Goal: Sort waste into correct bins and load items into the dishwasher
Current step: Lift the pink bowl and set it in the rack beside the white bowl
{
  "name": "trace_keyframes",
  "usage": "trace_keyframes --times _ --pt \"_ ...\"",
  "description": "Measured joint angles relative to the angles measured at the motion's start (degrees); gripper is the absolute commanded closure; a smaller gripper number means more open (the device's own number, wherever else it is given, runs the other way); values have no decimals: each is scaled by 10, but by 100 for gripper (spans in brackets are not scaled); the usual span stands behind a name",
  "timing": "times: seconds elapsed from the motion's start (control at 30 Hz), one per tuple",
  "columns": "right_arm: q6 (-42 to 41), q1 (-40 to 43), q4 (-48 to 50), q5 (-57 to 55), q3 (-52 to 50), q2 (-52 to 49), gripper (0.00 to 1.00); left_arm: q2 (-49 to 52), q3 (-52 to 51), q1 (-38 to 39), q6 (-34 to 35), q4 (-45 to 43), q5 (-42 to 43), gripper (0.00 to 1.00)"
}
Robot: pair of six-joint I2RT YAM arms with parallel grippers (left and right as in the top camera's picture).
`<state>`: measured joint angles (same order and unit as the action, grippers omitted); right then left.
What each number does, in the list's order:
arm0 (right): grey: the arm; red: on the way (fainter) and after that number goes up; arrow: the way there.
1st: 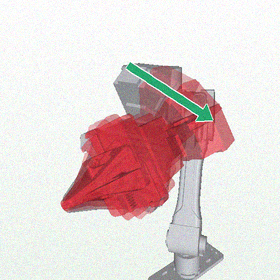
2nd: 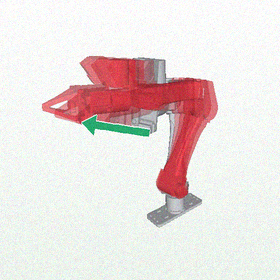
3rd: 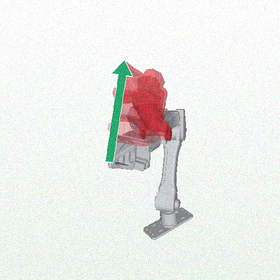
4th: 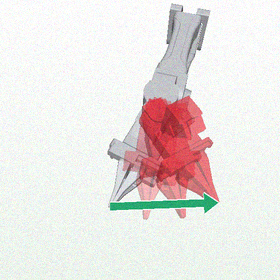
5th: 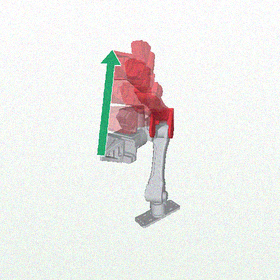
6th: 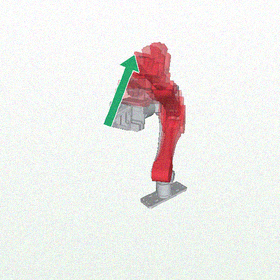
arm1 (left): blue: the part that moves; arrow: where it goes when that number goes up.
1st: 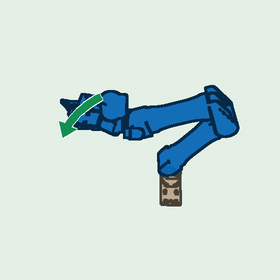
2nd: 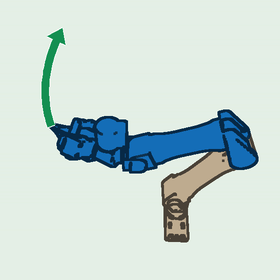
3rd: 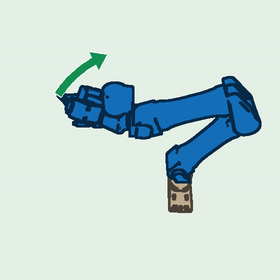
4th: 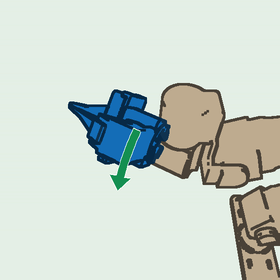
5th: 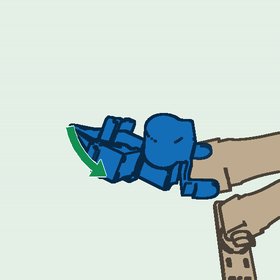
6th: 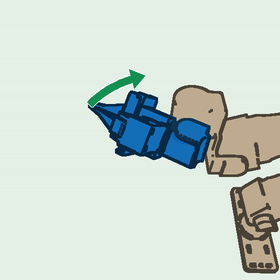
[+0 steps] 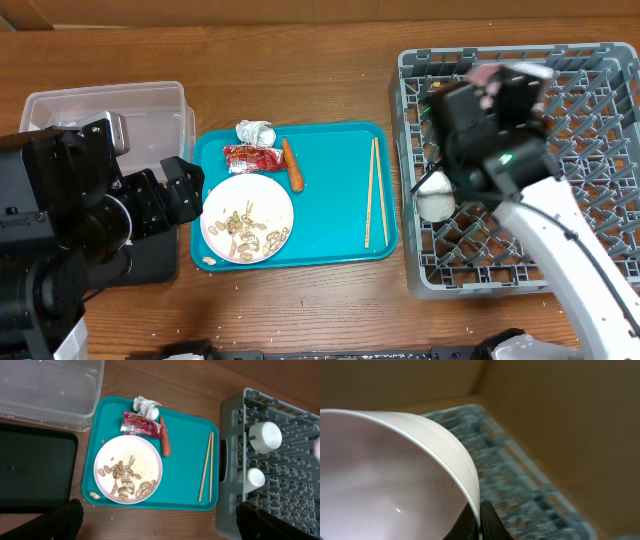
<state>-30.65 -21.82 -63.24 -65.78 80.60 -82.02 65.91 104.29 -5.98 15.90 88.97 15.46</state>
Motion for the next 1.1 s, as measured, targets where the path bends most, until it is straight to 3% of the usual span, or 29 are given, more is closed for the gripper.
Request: trace_keyframes --times 0.27,0.4,0.6,0.93,1.03,1.1 --pt "0 152 54 -79 0 -77 96 0 0 0 0 0 0 0" --pt "39 197 127 -87 0 -136 96 0 0 0 0 0 0 0" --pt "162 229 237 -100 -1 -215 96 0 0 0 0 0 0 0" --pt "251 226 248 -113 -1 -288 96 0 0 0 0 0 0 0" --pt "254 217 250 -120 -1 -291 83 0 0 0 0 0 0 0" --pt "259 203 250 -121 -1 -291 49 0 0 0 0 0 0 0"
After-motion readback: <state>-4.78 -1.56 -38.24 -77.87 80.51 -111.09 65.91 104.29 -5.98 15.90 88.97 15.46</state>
